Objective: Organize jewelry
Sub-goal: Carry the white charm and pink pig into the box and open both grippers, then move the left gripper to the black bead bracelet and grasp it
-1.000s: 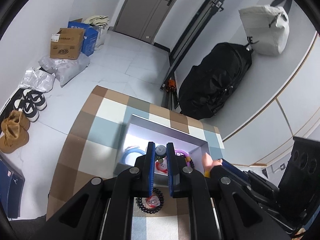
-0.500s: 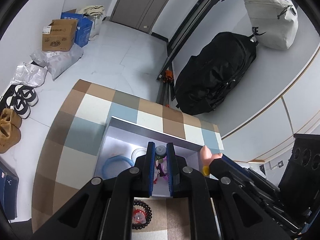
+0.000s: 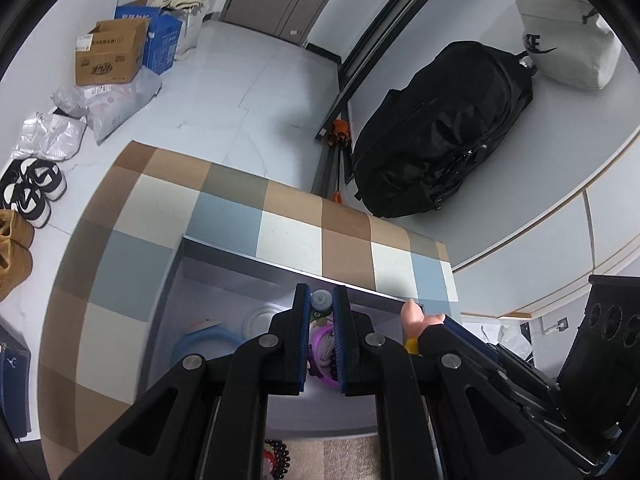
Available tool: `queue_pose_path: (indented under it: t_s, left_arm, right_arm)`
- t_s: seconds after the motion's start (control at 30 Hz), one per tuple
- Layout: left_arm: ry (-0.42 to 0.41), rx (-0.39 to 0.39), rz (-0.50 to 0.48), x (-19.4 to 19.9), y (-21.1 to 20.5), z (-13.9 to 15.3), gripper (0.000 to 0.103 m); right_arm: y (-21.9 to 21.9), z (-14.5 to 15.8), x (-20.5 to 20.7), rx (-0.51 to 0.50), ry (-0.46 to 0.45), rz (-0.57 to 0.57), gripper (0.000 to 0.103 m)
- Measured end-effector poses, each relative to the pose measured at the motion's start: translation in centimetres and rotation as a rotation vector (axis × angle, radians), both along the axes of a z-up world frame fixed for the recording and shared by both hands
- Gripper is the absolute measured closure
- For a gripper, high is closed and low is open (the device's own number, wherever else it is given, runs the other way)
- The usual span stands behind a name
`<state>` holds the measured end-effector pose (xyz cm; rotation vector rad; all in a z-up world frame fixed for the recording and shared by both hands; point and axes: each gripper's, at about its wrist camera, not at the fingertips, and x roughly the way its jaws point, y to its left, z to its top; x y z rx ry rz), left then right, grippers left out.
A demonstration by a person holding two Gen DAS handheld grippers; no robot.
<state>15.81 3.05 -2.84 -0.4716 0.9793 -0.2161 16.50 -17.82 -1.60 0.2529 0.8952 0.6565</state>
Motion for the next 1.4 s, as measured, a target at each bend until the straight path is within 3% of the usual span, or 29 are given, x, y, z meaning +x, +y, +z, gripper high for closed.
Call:
queue_pose_path:
  t_s: [0.33,0.4,0.47,0.53,0.63,0.87,1.03,1.17,1.4]
  left_arm:
    - [0.037,-0.003,-0.02,0.9,-0.9,-0.9,0.095]
    - [0.038,-0.037,-0.032,1.1,-0.8,-0.9,0.085]
    - [0.031,-0.052,-0.031,1.0,-0.8,-0.6,0.062]
    - [0.012,-0.062,-0.031,0.6,-0.8,-0.3,0.056]
    - [0.017,-0.066,-0.036,0.6,-1.0,-0.2,0.055]
    - [0.021,-0.064,-0.044,0.1,-1.0,0.2,0.055]
    - [-0.003,-0.017,-0.039,-1.0,-1.1,0.8,0.053]
    - [-0.027,0.027,-0.046,-1.9,-1.2,1.3,0.043]
    - [-0.065,0.055,-0.018,-3.8,-0.3,1.8,0.036]
  right_arm:
    - [-1.1,-1.1,1.1,0.057,0.054,-0.025,0.081]
    - [-1.2,-0.9,1.1,0.058,0.048,-0.032,0.081]
    - [-1.4,-0.6,1.1,0.066,0.038,-0.043,0.079]
    - [-1.7,-0.6,1.0,0.062,0.034,-0.059,0.062]
    - [-2.4,-0.8,1.0,0.078,0.051,-0.092,0.04]
    - [-3.4,-0.7,0.7,0.073,0.062,-0.119,0.033]
    - [-3.2,-0.4,0.1,0.059,0.047,-0.107,0.025]
    - [-2.9,-0.3,-0.6,0.043,0.036,-0.093,0.02]
    - [-2.4,0.2,-2.0,0.011,0.002,-0.072,0.012]
